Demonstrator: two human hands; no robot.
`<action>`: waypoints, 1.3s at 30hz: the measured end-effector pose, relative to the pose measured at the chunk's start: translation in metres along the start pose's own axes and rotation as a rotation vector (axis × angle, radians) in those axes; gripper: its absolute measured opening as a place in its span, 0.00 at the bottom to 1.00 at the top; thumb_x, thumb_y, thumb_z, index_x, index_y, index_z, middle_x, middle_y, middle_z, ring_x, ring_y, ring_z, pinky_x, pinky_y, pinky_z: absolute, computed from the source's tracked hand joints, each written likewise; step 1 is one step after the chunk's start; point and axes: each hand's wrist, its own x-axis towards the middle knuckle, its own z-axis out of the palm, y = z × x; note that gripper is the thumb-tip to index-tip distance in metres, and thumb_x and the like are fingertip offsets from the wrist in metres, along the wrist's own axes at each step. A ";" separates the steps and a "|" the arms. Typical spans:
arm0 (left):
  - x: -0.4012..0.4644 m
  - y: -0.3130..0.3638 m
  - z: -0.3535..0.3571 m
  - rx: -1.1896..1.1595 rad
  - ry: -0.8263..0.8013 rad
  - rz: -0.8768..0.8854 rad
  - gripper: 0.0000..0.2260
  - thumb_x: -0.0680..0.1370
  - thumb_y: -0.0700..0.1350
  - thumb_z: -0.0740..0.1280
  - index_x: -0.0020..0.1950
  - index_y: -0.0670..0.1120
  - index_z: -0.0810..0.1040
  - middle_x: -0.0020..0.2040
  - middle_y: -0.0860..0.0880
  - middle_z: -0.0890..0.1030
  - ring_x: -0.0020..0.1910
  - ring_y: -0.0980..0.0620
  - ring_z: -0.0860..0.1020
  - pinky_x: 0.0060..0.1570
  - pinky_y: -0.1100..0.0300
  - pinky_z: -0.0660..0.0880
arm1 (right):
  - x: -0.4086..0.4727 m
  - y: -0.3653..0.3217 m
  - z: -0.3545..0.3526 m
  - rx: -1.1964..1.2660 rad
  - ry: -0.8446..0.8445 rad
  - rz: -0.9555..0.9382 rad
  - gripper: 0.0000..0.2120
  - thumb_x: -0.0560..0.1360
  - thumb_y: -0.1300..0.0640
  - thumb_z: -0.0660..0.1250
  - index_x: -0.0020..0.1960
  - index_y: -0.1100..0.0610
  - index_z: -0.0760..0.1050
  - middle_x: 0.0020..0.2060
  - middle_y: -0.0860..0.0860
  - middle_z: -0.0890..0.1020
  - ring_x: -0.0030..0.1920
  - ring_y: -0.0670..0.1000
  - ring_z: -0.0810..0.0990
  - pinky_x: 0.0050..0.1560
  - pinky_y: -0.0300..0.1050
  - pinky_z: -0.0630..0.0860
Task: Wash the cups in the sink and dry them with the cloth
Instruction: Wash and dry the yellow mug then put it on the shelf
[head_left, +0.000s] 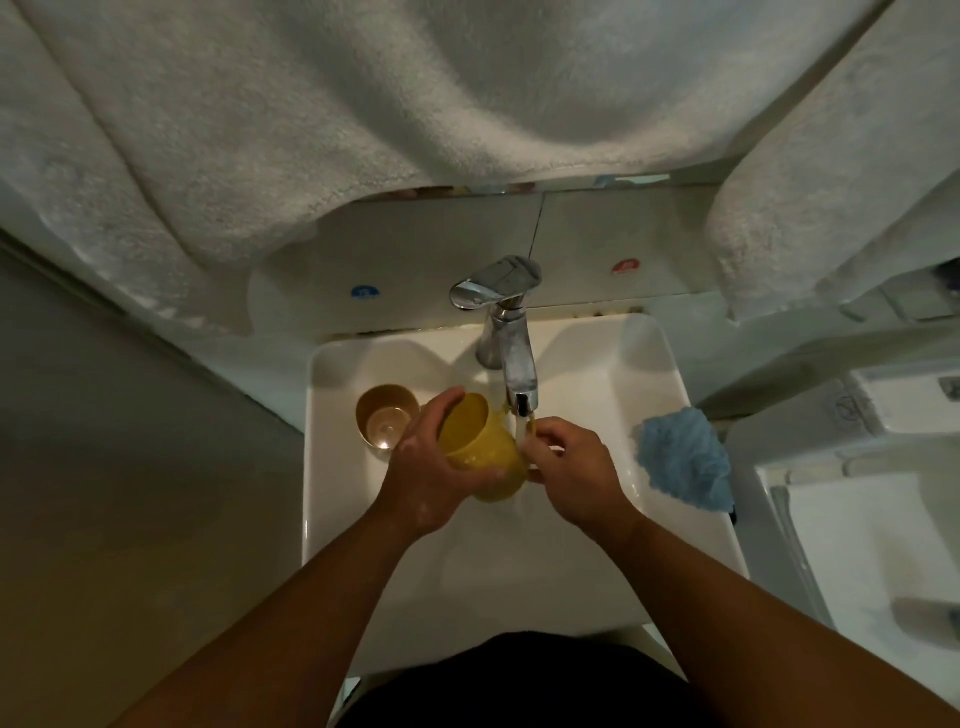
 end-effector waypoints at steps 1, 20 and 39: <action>-0.001 0.002 0.002 0.019 0.015 0.040 0.46 0.63 0.54 0.83 0.77 0.53 0.64 0.66 0.54 0.69 0.63 0.53 0.70 0.56 0.60 0.73 | 0.000 -0.001 0.002 -0.108 0.038 -0.021 0.08 0.80 0.50 0.66 0.44 0.50 0.81 0.38 0.49 0.83 0.42 0.54 0.84 0.47 0.58 0.84; 0.002 0.010 -0.001 -0.105 0.111 -0.149 0.45 0.64 0.50 0.84 0.77 0.54 0.67 0.60 0.54 0.69 0.60 0.49 0.71 0.57 0.47 0.78 | -0.003 -0.020 0.002 -0.334 0.058 -0.140 0.13 0.78 0.61 0.64 0.37 0.47 0.69 0.30 0.44 0.74 0.31 0.44 0.70 0.31 0.33 0.65; 0.006 0.004 0.014 -0.664 0.153 -0.432 0.40 0.55 0.56 0.83 0.66 0.57 0.74 0.63 0.47 0.76 0.59 0.43 0.79 0.54 0.38 0.81 | -0.015 -0.012 -0.007 -0.286 -0.094 -0.274 0.10 0.83 0.60 0.61 0.53 0.43 0.71 0.38 0.39 0.76 0.41 0.37 0.77 0.42 0.27 0.71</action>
